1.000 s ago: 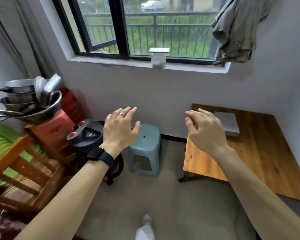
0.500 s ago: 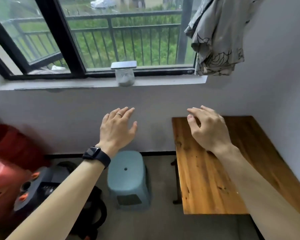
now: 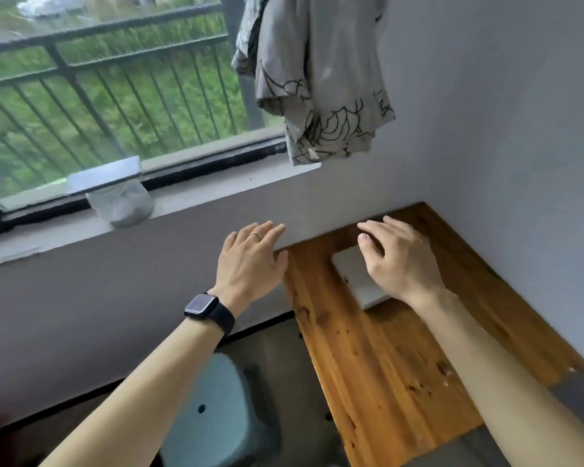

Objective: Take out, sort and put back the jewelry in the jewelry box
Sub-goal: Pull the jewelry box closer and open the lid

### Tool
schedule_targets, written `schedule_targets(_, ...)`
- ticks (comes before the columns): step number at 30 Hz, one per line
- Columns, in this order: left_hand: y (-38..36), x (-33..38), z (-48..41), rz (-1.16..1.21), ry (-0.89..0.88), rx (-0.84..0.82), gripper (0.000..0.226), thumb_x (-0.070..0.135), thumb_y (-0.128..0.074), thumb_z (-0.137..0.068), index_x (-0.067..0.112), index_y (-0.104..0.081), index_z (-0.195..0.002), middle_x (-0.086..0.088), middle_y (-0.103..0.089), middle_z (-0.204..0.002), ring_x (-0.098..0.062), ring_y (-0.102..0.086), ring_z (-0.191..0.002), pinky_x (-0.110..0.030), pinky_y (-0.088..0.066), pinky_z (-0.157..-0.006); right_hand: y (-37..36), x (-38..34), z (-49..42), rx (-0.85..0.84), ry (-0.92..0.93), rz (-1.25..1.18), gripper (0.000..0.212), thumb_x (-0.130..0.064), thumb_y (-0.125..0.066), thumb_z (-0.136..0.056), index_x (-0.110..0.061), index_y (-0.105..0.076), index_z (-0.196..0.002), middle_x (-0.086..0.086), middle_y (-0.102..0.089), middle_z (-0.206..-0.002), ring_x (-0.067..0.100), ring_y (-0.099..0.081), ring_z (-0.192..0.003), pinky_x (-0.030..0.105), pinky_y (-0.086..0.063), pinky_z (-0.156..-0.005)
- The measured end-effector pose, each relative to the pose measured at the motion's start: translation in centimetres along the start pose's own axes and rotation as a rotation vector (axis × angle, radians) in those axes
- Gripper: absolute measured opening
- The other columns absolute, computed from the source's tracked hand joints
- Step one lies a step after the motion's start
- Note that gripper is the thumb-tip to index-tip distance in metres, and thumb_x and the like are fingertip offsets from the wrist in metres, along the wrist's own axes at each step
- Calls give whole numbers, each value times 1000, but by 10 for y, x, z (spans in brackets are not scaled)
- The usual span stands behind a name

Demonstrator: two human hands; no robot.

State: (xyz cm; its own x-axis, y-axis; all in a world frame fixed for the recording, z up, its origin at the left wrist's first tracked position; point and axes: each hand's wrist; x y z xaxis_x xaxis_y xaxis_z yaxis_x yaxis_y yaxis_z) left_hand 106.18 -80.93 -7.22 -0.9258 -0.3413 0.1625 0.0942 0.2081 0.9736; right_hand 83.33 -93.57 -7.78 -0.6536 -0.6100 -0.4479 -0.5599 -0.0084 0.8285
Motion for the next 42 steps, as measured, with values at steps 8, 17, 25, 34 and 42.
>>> schedule_targets(8,-43,44,-102,63,-231,-97,54,48,-43,-97,33,-44,-149,6,-46,-153,-19,-37,-144,-43,-29,-117,1,65,-45,14,-173,77,48,-42,-37,-97,-23,-68,-128,-4,-67,-130,22,-51,-133,38,-38,-111)
schedule_targets(17,-167,98,-182,105,-565,-375,54,34,-52,-97,27,-44,-150,4,-47,-153,-20,-40,-143,-36,-29,-117,-53,133,-21,-33,-571,114,44,-45,-35,-102,-29,-62,-134,-9,-61,-138,14,-41,-141,41,-36,-115)
schedule_targets(25,-278,95,-203,42,-687,-657,51,32,-47,-99,24,-43,-149,-6,-39,-158,-32,-35,-144,-49,-34,-116,-149,156,23,-67,-900,107,43,-44,-39,-99,-28,-65,-129,-9,-65,-132,16,-46,-137,38,-40,-110)
schedule_targets(34,-378,45,-235,164,-494,-571,54,46,-48,-101,41,-31,-152,-5,-5,-168,-39,-15,-151,-56,-28,-118,-286,186,28,-145,-881,-36,66,-67,-37,-93,-34,-38,-151,-5,-23,-165,27,-32,-147,48,-35,-116)
schedule_targets(42,-445,22,-224,573,-448,-464,46,48,-47,-102,45,-37,-148,-3,-29,-156,-24,-35,-138,-35,-38,-110,-367,189,42,34,-804,104,94,-72,-56,-85,-28,-17,-158,-4,6,-168,37,-19,-149,50,-42,-108)
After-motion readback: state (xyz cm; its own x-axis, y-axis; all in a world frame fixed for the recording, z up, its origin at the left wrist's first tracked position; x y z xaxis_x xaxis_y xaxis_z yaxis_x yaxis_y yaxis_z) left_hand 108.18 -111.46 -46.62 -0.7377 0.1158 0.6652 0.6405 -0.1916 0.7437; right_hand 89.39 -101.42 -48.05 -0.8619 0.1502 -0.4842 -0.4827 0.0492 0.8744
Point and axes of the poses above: each hand's wrist, its own z-axis away from the middle knuckle, its own y-axis out of the back of the hand, x = y × z
